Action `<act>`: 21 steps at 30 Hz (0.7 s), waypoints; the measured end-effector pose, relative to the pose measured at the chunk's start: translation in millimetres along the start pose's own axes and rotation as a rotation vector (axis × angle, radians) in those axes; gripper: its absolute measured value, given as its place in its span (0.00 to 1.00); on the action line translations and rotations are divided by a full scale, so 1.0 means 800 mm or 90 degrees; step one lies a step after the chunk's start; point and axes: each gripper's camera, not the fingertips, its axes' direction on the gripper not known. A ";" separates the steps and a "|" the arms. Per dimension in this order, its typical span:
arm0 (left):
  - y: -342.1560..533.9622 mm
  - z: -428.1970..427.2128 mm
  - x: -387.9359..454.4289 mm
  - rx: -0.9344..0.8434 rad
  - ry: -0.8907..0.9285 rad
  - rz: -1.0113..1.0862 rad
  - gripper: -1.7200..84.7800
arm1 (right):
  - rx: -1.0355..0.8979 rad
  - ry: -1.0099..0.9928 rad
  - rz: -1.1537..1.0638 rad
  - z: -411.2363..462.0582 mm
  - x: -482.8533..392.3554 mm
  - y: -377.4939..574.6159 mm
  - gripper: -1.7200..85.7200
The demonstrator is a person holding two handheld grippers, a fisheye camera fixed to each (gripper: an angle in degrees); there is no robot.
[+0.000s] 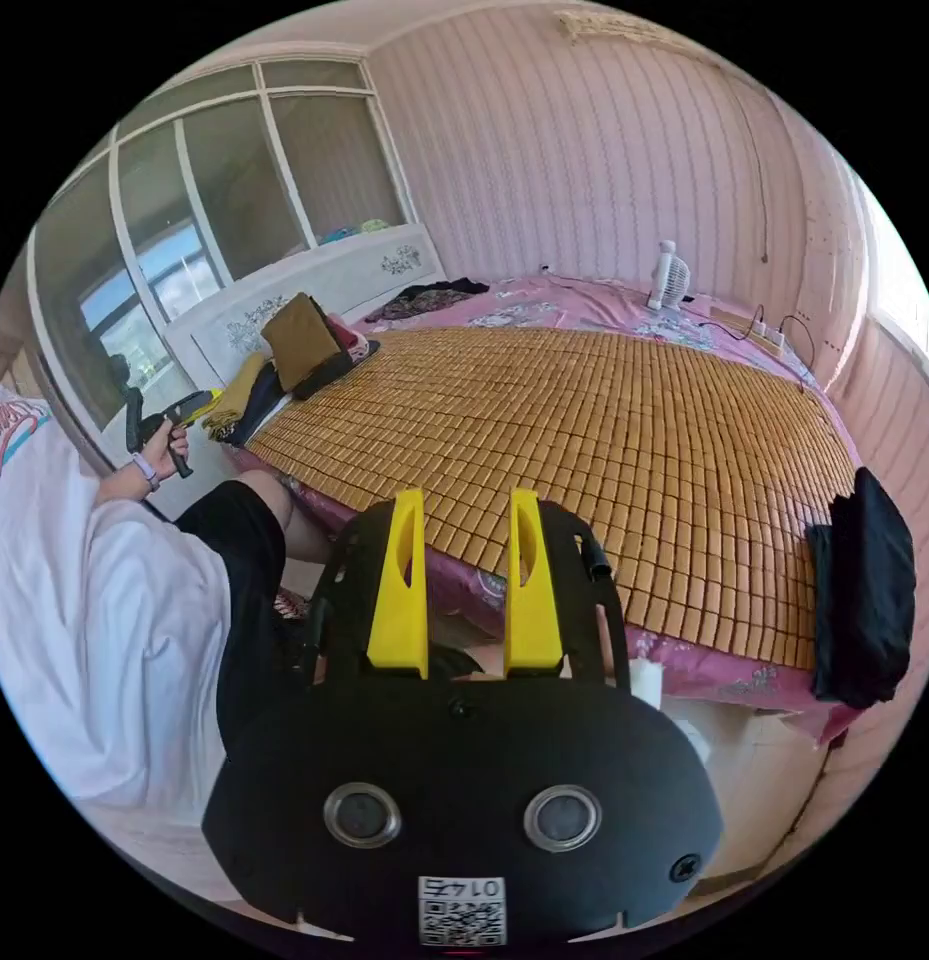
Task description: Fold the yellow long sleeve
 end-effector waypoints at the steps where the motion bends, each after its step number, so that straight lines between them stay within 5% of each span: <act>1: 0.008 -0.012 -0.021 0.013 -0.024 -0.012 0.13 | -0.017 -0.037 -0.046 0.032 -0.019 -0.035 0.16; 9: 0.026 -0.062 -0.141 0.074 -0.146 -0.071 0.13 | -0.129 -0.284 -0.289 0.243 -0.175 -0.258 0.15; 13: 0.009 -0.085 -0.230 0.129 -0.171 -0.152 0.12 | -0.155 -0.407 -0.285 0.357 -0.266 -0.361 0.14; 21: -0.047 -0.074 -0.413 0.147 -0.197 -0.333 0.16 | -0.219 -0.386 -0.314 0.560 -0.415 -0.467 0.16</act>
